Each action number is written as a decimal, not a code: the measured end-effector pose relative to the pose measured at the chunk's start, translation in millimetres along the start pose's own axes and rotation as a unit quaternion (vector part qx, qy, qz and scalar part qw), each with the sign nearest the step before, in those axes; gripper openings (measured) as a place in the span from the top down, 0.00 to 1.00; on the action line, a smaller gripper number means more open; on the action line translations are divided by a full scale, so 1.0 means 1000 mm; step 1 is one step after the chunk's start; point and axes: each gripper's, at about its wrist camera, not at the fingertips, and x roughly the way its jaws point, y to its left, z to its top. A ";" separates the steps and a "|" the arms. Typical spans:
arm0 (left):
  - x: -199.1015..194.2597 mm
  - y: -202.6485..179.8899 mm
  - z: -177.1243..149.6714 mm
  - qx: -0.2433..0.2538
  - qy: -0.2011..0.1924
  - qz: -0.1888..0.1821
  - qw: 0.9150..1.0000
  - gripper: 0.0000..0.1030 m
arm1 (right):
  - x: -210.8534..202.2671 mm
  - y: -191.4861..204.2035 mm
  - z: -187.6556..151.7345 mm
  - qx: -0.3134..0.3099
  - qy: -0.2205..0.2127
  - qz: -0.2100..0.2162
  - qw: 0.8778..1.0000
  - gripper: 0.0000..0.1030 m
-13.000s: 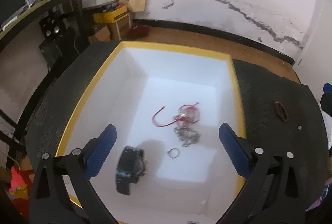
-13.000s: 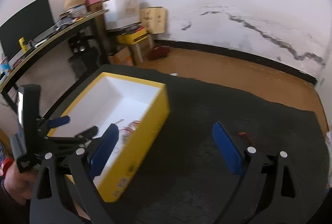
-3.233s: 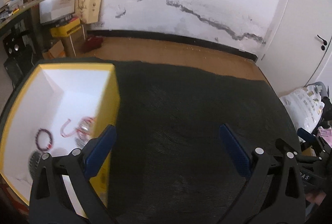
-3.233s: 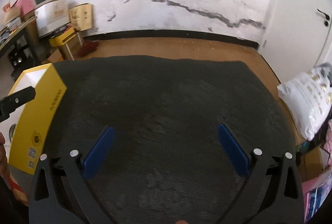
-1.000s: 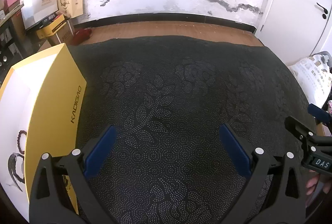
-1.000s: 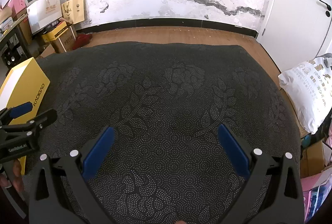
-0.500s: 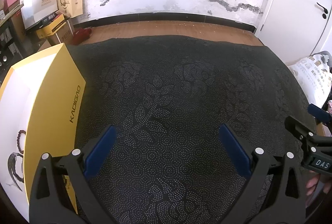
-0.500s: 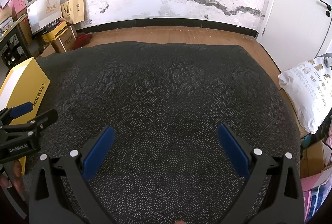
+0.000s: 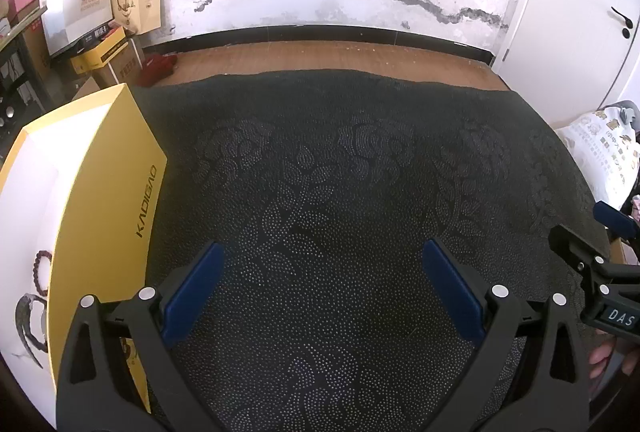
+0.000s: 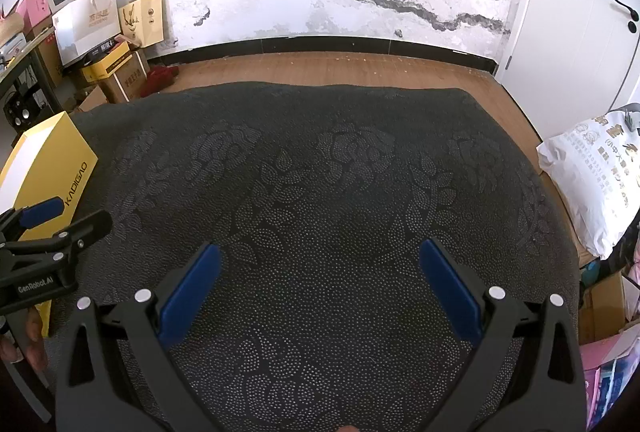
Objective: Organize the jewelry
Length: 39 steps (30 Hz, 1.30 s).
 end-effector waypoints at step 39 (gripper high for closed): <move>-0.004 0.004 -0.001 -0.005 0.000 -0.008 1.000 0.06 | -0.001 0.001 0.003 -0.004 -0.002 0.002 1.000 0.06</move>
